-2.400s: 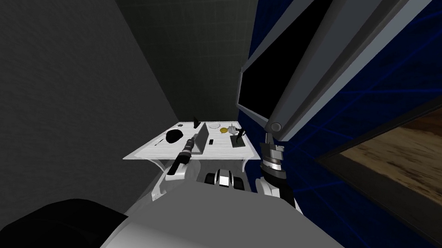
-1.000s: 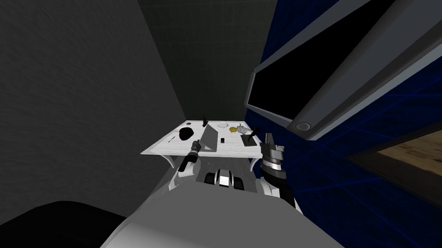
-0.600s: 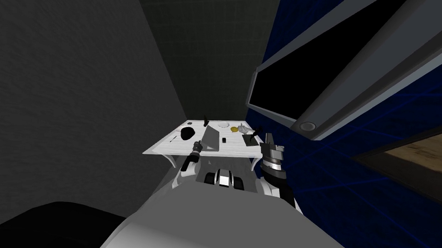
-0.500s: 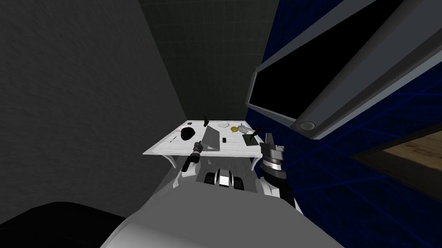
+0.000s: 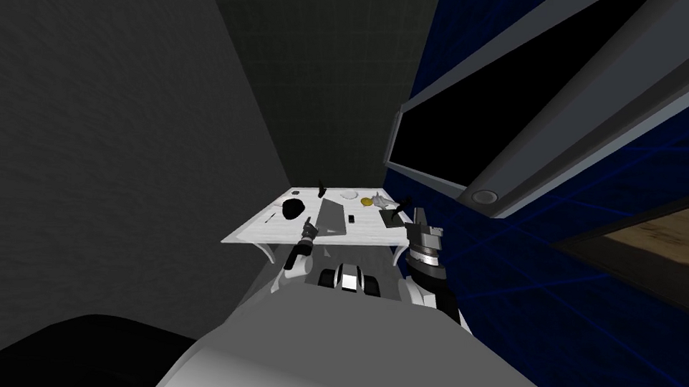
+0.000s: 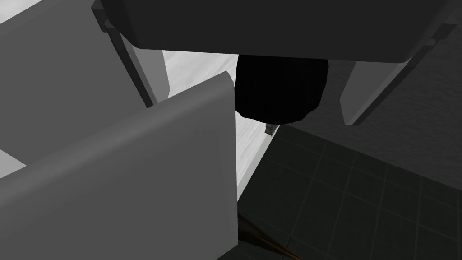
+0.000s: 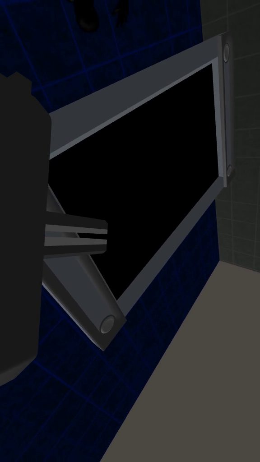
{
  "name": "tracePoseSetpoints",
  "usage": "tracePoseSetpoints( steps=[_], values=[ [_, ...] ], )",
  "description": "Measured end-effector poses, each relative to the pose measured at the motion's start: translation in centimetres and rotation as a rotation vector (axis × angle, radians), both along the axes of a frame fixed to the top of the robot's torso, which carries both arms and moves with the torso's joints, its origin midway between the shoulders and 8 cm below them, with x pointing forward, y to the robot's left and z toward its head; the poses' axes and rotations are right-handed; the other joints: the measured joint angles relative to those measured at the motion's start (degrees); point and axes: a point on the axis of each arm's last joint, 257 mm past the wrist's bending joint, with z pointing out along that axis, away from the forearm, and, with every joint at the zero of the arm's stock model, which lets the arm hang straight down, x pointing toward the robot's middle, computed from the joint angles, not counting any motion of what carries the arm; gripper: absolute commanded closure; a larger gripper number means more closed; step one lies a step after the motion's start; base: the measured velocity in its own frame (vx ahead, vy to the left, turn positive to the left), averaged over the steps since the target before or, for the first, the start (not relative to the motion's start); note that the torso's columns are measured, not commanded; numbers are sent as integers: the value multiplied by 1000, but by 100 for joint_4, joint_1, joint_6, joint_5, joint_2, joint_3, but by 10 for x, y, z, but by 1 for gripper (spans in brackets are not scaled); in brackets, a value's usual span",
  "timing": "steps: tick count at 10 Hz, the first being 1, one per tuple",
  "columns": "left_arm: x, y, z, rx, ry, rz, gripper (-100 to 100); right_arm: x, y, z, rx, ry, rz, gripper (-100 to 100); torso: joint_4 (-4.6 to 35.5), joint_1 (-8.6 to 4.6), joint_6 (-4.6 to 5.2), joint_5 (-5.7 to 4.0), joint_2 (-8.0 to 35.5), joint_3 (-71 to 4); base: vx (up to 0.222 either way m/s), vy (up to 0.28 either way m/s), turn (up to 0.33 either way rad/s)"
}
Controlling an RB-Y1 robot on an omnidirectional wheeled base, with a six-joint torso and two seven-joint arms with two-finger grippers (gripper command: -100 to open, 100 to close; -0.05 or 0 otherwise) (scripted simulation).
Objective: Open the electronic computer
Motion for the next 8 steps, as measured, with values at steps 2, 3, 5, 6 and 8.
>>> tracePoseSetpoints(
  steps=[2, 3, 5, 6, 8],
  values=[
    [-4, 3, 8, 1, 7, -2, -100, 0, 0, 0, 0, 0, 0, 0, 8, 15, 1, 1, 8, 4, 20, -31, 12],
    [-5, 4, 13, 1, 7, -3, -100, 0, 0, 0, 0, 0, 0, 0, 9, 22, 1, 3, 11, 6, 23, -19, 9],
    [-10, 5, 23, 0, 10, -5, -100, 0, 0, 0, 0, 0, 0, 0, 8, 26, -1, 5, 13, 6, 22, -16, 12],
    [-13, 6, 28, 1, 10, -7, -100, 0, 0, 0, 0, 0, 0, 0, 8, 23, -1, 3, 12, 6, 22, -16, 13],
    [-17, 8, 42, 3, 7, -10, -100, 0, 0, 0, 0, 0, 0, 0, 7, 19, 1, 3, 9, 5, 17, -12, 10]
  ],
)
